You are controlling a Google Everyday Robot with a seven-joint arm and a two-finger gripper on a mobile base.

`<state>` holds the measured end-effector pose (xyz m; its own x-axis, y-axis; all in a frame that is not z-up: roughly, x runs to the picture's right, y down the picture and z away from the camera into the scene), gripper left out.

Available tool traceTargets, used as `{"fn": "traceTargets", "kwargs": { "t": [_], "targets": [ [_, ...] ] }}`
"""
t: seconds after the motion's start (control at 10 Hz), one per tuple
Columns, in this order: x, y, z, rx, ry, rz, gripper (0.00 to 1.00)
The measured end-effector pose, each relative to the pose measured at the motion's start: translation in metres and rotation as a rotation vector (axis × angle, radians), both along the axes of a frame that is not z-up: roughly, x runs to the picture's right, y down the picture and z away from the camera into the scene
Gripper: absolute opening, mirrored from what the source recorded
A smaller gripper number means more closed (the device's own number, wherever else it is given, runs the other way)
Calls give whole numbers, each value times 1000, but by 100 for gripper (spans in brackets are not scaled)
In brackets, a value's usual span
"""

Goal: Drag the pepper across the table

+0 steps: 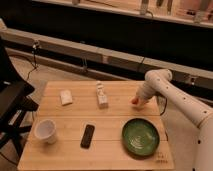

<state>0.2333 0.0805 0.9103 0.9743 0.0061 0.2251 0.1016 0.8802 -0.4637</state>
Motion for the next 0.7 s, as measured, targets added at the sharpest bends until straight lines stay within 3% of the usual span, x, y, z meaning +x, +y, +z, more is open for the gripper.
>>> {"fn": "traceTargets", "kwargs": {
  "t": [0.7],
  "targets": [
    [56,21,-1,-42,72,100,0]
  ]
}}
